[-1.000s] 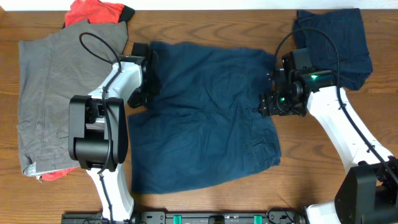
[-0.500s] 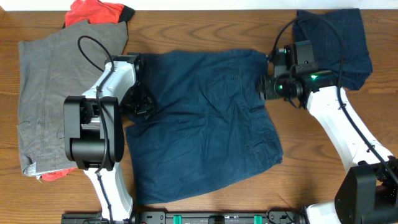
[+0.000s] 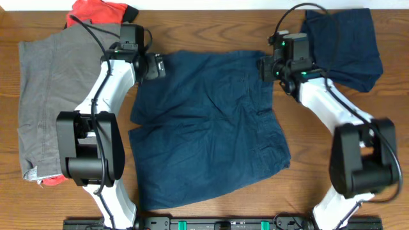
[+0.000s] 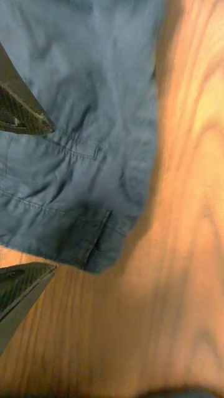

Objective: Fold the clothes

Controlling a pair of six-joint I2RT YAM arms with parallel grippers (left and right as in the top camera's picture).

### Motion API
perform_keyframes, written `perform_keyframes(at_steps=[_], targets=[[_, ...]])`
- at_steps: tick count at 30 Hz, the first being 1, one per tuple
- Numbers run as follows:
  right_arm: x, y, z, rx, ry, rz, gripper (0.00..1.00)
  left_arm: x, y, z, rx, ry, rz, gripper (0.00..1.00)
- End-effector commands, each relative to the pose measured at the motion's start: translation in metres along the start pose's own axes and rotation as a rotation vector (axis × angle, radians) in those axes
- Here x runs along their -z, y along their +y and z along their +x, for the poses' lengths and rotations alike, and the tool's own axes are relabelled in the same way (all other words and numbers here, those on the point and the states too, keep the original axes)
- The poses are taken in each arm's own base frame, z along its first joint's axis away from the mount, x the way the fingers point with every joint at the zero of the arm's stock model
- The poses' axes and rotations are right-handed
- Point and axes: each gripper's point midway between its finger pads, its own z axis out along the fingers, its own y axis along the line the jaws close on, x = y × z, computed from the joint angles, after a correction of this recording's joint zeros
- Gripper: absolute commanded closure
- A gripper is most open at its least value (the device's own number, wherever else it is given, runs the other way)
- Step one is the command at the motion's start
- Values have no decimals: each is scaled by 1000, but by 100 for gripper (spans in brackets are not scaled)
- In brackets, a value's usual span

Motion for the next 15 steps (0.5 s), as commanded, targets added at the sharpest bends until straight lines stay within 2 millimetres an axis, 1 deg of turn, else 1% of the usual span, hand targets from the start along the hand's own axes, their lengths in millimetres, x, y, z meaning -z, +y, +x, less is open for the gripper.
perform_keyframes(at_steps=[1,6,8,10,11,12,13,14,15], targets=[[-13,-2,0,11,-6,10,36,-21,-7,-4,-65,-13,43,2],[-18,-5,-3,38,-28,24,36,-42,-10,-23,-63,-101,57,2],[-17,-7,-9,39,-50,35,37,-51,-11,-27,-63,-123,62,2],[-17,-6,-15,41,-75,32,39,-59,-17,-27,-65,-131,93,1],[-18,-6,-17,41,-85,31,41,-63,-20,-27,-66,-133,110,0],[-18,-5,-19,43,-97,29,44,-67,-23,-27,-67,-136,128,2],[-20,-4,-20,44,-102,27,50,-69,-25,-28,-68,-141,140,4],[-22,-3,-20,44,-106,25,58,-71,-25,-28,-68,-142,141,8],[-24,-3,-19,40,-105,24,69,-71,-26,-28,-69,-143,141,11]])
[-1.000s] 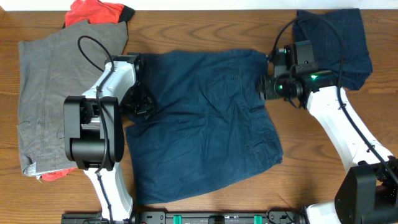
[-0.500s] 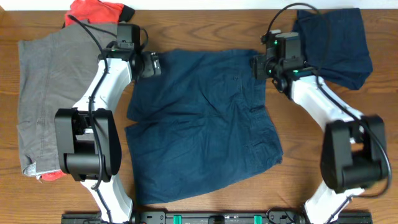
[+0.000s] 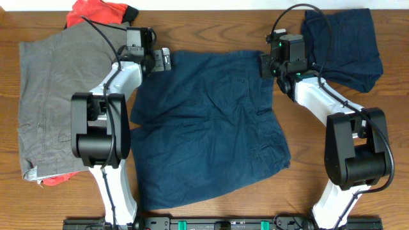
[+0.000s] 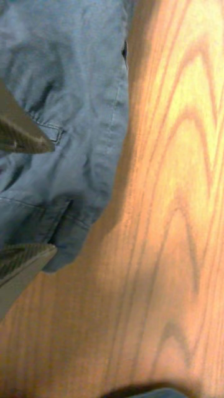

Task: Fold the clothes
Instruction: 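Release the shorts and raise both grippers to the top corners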

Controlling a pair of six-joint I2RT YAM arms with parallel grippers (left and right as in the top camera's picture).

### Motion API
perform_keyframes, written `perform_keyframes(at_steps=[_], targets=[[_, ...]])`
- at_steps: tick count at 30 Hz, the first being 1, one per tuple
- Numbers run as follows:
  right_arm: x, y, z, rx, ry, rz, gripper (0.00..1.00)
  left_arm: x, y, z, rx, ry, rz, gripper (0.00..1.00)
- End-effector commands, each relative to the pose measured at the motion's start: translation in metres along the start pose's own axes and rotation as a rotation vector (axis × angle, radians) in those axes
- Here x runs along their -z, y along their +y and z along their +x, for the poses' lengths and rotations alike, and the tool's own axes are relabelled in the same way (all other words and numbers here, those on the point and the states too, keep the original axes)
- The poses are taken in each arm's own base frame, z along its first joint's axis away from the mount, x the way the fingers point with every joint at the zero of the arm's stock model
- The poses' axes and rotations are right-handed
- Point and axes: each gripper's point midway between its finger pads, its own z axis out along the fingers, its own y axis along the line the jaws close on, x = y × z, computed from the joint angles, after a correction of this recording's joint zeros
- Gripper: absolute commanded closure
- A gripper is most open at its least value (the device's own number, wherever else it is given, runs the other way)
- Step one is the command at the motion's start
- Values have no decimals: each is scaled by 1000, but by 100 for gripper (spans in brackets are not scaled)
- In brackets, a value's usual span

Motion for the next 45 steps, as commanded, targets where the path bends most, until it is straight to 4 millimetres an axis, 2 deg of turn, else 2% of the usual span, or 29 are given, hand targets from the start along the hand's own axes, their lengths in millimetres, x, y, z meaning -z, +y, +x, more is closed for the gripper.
perform_keyframes(at_steps=[1,6,7,11,16,20,23,27,36,41,45], targets=[[-10,2,3,1,2,5,75,-5,-3,2,-13,7,29,18],[-26,7,14,-33,5,-18,83,-5,-5,3,-15,9,30,40],[-31,9,17,-36,4,-30,84,-5,-5,3,-15,8,31,41],[-49,17,26,-49,-8,-82,86,-7,-5,1,-15,0,27,44],[-66,17,35,-75,-31,-90,87,-18,-3,7,-14,7,26,47],[-76,12,42,-79,-38,-75,87,-36,0,18,-10,15,22,47],[-81,0,50,-84,-26,-17,87,-47,6,27,-8,29,-5,47],[-85,-24,61,-97,-6,73,86,-57,30,40,38,48,-123,47],[-80,-72,66,-149,4,167,82,-66,36,50,41,63,-146,47],[-79,-77,61,-155,-5,167,71,-65,41,49,38,57,-178,47],[-70,-64,36,-151,-44,96,63,-59,40,43,38,49,-176,47]])
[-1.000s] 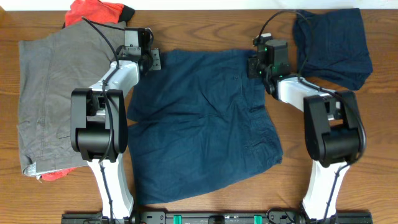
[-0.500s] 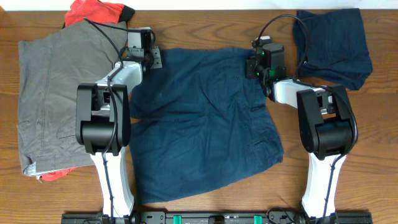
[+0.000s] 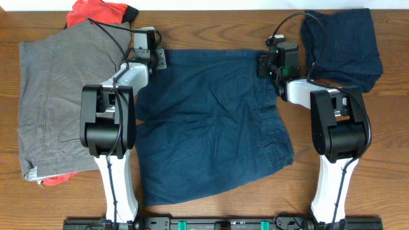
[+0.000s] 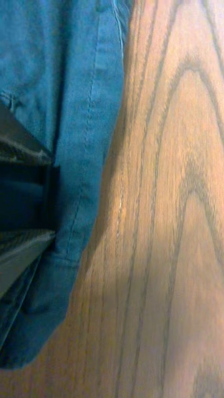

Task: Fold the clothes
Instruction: 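Release the shorts and raise both grippers to the top corners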

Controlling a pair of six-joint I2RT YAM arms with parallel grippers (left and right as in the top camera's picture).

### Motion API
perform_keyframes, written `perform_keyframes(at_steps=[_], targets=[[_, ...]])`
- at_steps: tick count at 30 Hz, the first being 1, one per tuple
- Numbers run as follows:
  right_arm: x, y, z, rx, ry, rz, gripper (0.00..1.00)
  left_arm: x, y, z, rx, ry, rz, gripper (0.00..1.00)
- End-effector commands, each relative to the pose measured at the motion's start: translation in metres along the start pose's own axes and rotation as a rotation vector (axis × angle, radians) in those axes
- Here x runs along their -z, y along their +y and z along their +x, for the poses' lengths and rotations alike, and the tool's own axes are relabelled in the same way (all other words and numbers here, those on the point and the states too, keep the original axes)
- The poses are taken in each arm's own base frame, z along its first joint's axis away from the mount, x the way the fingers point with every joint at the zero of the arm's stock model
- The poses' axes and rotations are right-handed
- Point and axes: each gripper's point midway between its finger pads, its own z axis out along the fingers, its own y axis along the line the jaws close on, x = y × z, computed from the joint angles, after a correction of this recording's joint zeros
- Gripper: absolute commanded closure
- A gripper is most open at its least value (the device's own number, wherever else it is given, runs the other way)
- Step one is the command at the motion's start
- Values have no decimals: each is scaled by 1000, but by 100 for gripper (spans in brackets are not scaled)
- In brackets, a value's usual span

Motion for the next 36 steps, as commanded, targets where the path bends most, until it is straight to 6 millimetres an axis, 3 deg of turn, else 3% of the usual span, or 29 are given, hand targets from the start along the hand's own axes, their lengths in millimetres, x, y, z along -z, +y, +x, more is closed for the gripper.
perform_keyframes(at_steps=[1,4,8,11,16,20,23,26,31,36], targets=[[9,-39,-10,-41,-14,94,59,-19,26,50,25,128,-85,47],[32,-27,-42,-35,-51,62,58,0,25,38,22,131,-84,46],[77,-13,-87,23,-106,65,54,49,21,6,22,102,-76,46],[108,-14,-114,31,-142,120,50,90,16,-23,56,44,-62,45],[117,-20,-128,48,-65,172,39,143,14,-59,164,6,-56,39],[111,-18,-138,50,0,171,34,159,9,-92,165,-18,-50,30],[98,-11,-144,74,47,128,32,153,9,-112,171,-35,-49,29],[79,-12,-140,78,102,121,30,132,13,-114,176,-9,-63,25],[51,-16,-115,91,191,99,28,79,18,-86,144,102,-26,19],[38,-23,-92,99,251,93,28,39,29,-52,138,191,-24,17]])
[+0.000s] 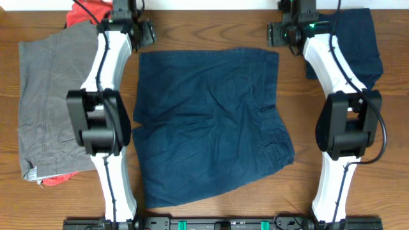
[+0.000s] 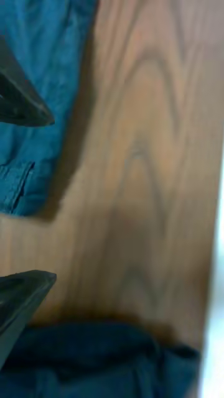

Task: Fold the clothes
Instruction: 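Release the shorts and raise both grippers to the top corners, then grasp the navy shorts' top waistband corners with both grippers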

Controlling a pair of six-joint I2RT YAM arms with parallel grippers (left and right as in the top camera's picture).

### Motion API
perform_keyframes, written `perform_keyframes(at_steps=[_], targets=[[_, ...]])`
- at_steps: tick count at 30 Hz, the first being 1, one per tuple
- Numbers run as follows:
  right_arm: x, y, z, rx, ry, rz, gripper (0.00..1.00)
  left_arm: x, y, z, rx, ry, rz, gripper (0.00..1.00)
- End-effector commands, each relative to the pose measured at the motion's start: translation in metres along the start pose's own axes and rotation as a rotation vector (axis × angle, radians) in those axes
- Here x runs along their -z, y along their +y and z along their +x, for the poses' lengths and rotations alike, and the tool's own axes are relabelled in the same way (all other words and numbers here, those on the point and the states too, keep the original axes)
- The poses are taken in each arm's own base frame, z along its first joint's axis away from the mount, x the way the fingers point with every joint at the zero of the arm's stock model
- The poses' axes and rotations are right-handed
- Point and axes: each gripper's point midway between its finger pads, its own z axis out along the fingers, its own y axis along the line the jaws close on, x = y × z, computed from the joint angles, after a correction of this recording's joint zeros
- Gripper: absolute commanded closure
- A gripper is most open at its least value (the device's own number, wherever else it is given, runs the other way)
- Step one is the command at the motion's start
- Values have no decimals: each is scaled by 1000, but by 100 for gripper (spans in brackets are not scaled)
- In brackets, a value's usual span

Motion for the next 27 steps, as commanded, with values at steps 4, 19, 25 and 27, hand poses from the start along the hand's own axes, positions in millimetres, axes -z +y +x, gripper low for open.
perform_keyframes(at_steps=[4,19,25,27], targets=[[-12,-3,7,41,26,-14,27,-30,1,16,-72,57,49,15],[-33,-6,44,30,144,-15,33,-49,1,33,-168,105,64,14],[-33,-5,45,29,145,-19,34,-50,1,34,-168,108,64,14],[-33,-5,45,29,147,-23,34,-52,1,35,-168,111,64,15]])
